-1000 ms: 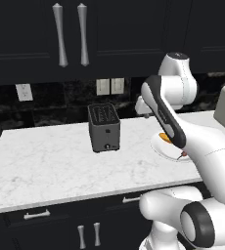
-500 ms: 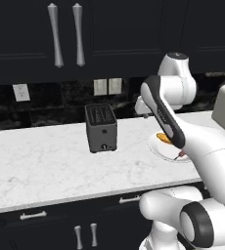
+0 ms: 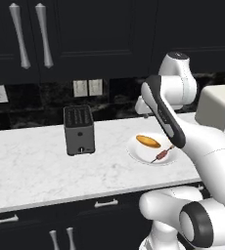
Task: Pick up the kebab skewer and baguette bread, and place them inside the toaster oven. Close the toaster oven door and start by setting the timer.
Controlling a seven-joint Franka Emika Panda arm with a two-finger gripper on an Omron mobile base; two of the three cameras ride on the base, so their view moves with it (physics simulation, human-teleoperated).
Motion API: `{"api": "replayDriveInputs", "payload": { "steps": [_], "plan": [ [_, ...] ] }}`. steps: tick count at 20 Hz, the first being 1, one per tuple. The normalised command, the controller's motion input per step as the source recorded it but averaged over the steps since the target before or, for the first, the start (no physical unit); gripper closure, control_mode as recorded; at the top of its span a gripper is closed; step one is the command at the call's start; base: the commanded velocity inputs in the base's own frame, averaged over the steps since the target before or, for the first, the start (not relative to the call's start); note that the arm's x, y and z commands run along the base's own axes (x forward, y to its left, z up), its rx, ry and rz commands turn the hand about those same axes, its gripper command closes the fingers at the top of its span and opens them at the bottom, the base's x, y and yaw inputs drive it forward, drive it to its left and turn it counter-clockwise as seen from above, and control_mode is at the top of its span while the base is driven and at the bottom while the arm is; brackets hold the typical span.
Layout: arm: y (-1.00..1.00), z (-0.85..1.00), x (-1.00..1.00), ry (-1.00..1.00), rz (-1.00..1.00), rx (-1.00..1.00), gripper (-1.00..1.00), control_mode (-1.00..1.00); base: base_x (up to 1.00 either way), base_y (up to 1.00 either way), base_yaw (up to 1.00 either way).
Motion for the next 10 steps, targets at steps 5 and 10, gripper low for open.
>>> {"api": "replayDriveInputs", "payload": {
  "steps": [5,10],
  "plan": [
    [0.0,0.0,0.0,0.0,0.0,0.0,-1.0,1.0,0.0,-0.46,0.0],
    [0.0,0.0,0.0,0.0,0.0,0.0,-1.0,1.0,0.0,-0.56,0.0]
  ]
}}
